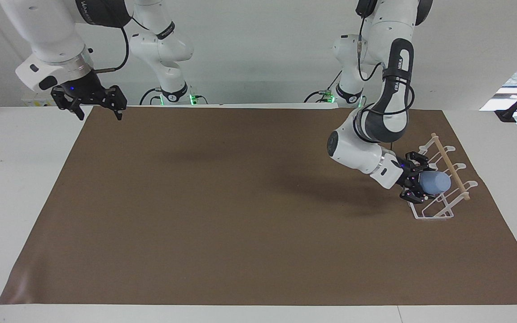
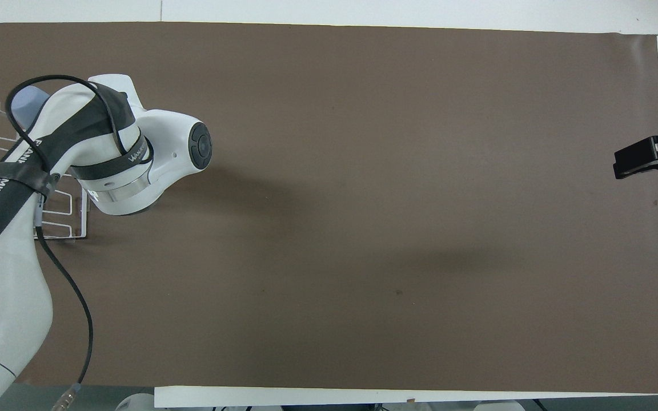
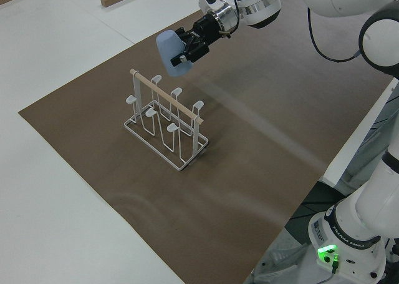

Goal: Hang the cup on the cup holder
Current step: 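Lower the cup onto a rack peg with the left gripper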

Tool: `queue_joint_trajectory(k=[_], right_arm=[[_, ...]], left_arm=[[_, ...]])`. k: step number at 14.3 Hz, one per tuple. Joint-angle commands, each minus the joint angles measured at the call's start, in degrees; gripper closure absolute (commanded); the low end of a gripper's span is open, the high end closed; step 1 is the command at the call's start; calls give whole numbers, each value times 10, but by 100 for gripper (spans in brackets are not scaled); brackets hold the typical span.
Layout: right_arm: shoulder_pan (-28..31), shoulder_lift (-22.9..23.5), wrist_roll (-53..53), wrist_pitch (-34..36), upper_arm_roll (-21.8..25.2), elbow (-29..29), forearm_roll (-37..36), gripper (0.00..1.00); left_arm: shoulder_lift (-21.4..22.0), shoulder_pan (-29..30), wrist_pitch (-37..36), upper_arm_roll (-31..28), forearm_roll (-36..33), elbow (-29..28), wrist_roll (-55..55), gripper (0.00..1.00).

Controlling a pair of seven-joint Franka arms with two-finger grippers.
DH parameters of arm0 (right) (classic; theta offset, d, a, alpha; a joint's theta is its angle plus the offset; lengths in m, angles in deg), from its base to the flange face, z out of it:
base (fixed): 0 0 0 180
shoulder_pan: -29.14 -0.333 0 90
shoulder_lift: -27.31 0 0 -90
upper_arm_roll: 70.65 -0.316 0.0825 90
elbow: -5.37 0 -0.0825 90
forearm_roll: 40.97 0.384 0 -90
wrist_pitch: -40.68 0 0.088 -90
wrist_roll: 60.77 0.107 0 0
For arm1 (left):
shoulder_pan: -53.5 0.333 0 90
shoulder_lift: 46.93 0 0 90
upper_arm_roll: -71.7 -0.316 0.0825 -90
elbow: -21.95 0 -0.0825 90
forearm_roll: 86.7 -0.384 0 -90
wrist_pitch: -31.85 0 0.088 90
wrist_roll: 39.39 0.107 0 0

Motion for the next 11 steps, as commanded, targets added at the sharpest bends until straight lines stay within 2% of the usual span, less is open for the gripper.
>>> queue_joint_trajectory(k=[1, 3, 5, 11], right_arm=[[25, 6, -18, 11, -7, -6, 23, 1], [21, -2, -12, 11, -7, 9, 36, 1], [22, -7, -8, 12, -8, 19, 36, 1], [21, -6, -12, 31, -5, 1, 27, 1]], left_arm=[[2, -11, -40, -3, -24, 17, -12, 100], [-5, -20, -69, -5, -29, 41, -13, 100], [-6, -14, -100, -3, -43, 35, -13, 100], [-16, 7, -100, -5, -45, 14, -97, 100]])
